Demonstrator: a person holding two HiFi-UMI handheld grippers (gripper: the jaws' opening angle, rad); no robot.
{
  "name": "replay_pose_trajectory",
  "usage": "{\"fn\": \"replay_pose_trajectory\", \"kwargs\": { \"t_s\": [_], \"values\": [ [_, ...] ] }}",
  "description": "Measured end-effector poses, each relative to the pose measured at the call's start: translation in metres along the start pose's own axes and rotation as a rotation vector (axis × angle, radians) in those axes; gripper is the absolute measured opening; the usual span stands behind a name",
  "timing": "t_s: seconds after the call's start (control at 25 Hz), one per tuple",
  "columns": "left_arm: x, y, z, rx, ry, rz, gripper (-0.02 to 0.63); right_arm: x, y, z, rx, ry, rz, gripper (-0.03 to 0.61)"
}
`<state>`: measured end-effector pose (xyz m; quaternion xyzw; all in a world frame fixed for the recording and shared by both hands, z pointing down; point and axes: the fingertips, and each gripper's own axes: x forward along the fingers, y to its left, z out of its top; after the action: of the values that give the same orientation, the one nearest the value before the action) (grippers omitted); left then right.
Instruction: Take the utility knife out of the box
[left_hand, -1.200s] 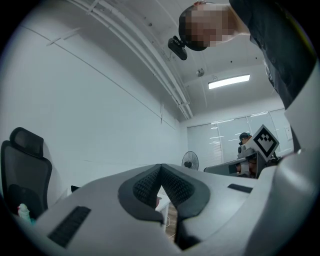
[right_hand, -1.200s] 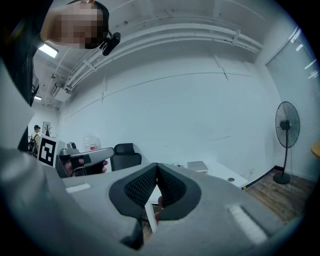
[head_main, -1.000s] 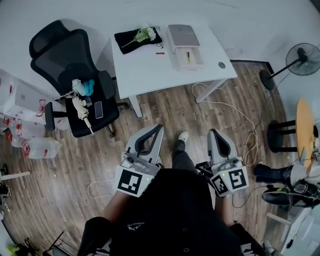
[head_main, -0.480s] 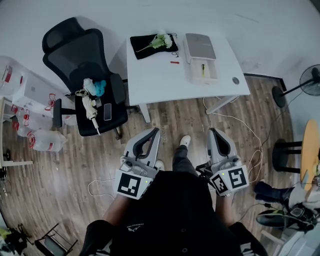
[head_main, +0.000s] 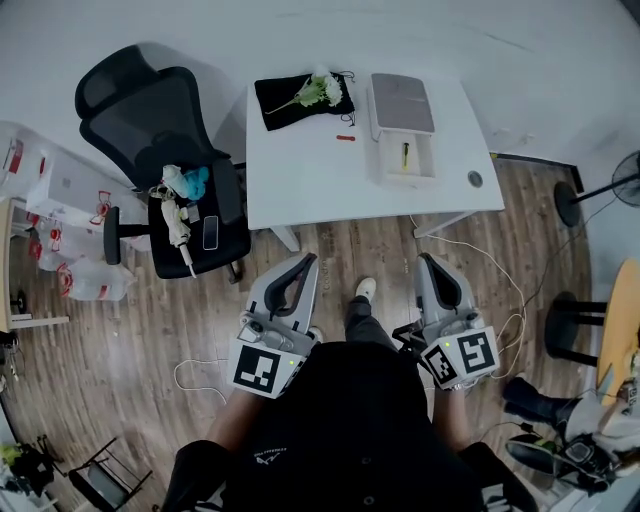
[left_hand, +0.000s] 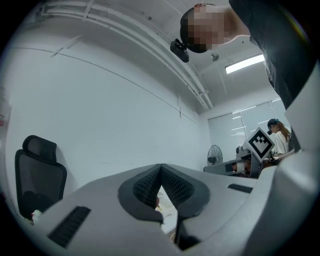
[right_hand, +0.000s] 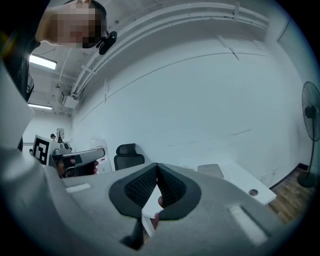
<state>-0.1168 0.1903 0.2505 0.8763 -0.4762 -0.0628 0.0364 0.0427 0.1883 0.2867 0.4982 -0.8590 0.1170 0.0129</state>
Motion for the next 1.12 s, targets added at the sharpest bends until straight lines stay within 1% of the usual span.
{"fn": "replay_pose_trajectory", "kwargs": {
  "t_s": [0.28, 0.44, 0.68, 0.92, 1.04, 1.12],
  "values": [
    [0.057, -0.013, -0.002, 0.019, 0.009, 0.042, 0.005, 0.026, -0.058, 0.014, 0.012, 0.003, 0.052, 0.005],
    [0.086, -0.019, -0.003, 0.035, 0.018, 0.083, 0.005, 0.036, -0.092, 0.018, 0.022, 0.008, 0.084, 0.005],
    [0.124, -0.028, -0.007, 0.060, 0.001, 0.143, 0.005, 0.054, -0.142, 0.020, 0.015, 0.019, 0.130, 0.005],
    [0.145, -0.031, -0.011, 0.069, -0.009, 0.184, 0.005, 0.062, -0.164, 0.023, 0.004, 0.022, 0.163, 0.005],
    [0.152, -0.034, -0.012, 0.118, -0.008, 0.169, 0.005, 0.061, -0.169, 0.026, 0.006, 0.020, 0.165, 0.005],
    [0.159, -0.033, -0.011, 0.122, -0.016, 0.163, 0.005, 0.062, -0.174, 0.027, 0.009, 0.021, 0.157, 0.005]
  ]
}}
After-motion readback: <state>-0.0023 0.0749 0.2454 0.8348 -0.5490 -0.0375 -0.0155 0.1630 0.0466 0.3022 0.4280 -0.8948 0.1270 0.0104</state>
